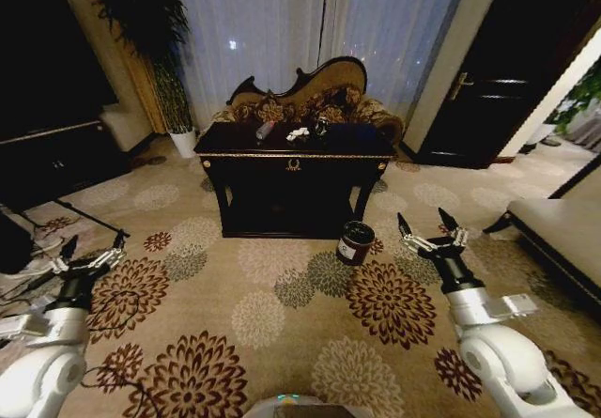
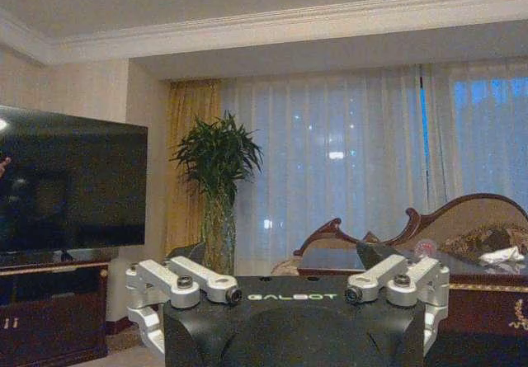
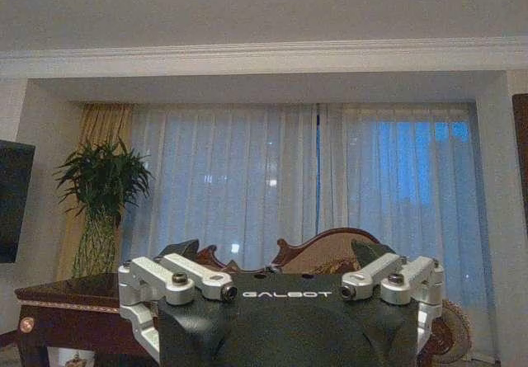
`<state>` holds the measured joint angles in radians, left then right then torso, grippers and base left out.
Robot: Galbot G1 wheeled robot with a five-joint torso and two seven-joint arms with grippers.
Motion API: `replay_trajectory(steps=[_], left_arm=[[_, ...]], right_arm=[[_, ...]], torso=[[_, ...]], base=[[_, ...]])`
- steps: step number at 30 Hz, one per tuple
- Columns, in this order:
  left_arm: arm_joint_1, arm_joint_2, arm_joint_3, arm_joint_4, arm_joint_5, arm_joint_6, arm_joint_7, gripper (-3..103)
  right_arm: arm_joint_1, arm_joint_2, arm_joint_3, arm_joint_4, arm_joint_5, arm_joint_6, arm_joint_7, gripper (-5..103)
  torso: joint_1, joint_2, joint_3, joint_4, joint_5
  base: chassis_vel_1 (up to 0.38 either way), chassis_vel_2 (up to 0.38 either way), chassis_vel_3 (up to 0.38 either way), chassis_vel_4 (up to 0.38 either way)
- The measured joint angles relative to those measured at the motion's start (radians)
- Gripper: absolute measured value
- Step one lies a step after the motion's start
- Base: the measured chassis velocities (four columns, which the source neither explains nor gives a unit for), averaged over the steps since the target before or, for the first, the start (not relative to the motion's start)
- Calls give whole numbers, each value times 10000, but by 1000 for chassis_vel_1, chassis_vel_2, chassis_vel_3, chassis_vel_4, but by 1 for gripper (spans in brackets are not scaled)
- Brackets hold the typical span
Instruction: Move to the front of the table and place the trash on the table into the trash bin.
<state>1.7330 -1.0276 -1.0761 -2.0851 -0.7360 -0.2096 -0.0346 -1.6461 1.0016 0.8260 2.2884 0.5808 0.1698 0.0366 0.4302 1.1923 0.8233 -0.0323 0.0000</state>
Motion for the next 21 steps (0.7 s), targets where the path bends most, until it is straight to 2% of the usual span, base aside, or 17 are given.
replay_trajectory(steps=[21], left_arm=[[-38, -14, 28, -29, -13, 22, -68, 100]], right_arm=[[-18, 16, -16, -25, 106, 8, 34, 100]], torso=[[1, 0, 0, 0, -2]], base=[[-111, 106, 113, -110]])
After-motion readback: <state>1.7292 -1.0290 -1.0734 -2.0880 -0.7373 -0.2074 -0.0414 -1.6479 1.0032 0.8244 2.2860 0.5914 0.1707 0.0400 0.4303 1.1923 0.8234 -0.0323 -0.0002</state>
